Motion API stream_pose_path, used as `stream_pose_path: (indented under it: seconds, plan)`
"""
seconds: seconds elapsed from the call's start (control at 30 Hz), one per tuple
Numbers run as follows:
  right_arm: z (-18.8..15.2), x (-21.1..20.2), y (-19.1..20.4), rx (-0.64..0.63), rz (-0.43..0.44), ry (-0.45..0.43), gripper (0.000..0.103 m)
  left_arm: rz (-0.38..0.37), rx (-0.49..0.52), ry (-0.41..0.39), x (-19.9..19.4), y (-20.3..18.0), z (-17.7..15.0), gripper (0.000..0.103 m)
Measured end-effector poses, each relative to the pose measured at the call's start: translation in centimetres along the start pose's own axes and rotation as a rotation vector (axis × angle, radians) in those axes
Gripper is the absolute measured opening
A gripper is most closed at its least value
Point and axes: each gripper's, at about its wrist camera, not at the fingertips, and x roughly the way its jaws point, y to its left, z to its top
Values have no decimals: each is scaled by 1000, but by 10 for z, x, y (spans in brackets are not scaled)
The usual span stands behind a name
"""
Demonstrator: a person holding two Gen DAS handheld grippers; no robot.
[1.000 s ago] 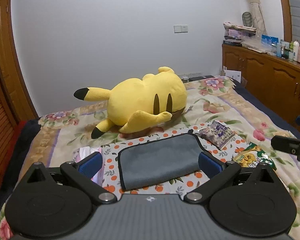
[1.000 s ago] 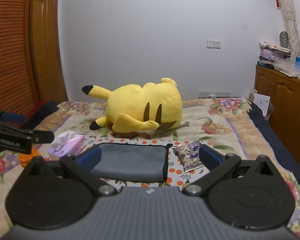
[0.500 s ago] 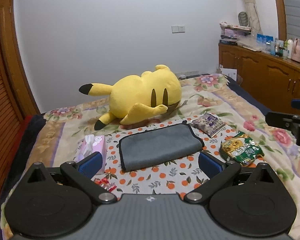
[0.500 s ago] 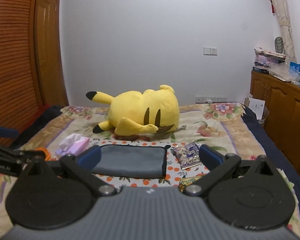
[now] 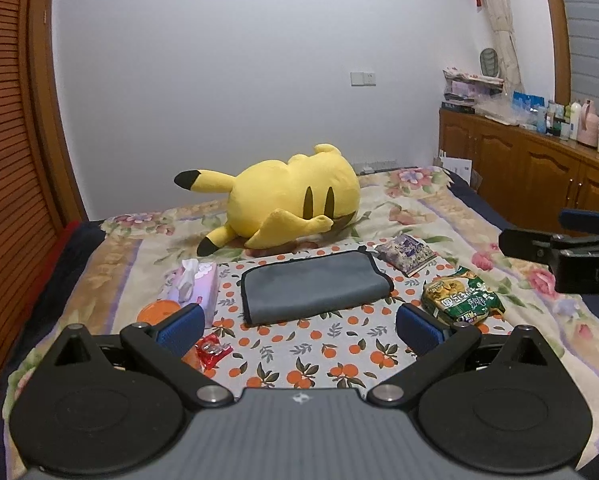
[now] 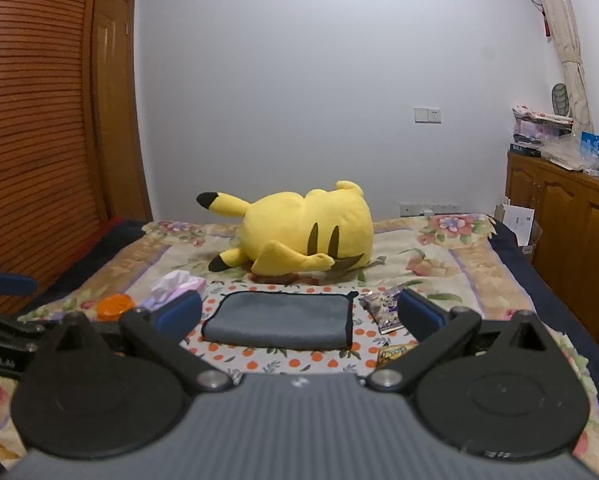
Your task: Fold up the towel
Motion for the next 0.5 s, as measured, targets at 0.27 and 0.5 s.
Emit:
stream_pose_path:
  seconds: [0.27, 0.5]
  plan:
    - [-15, -8, 6, -8, -7, -2, 103, 3, -2, -26, -2, -6, -17, 103]
    - [-42, 1, 9, -20, -8, 19, 103, -14, -7, -36, 1, -10, -39, 103]
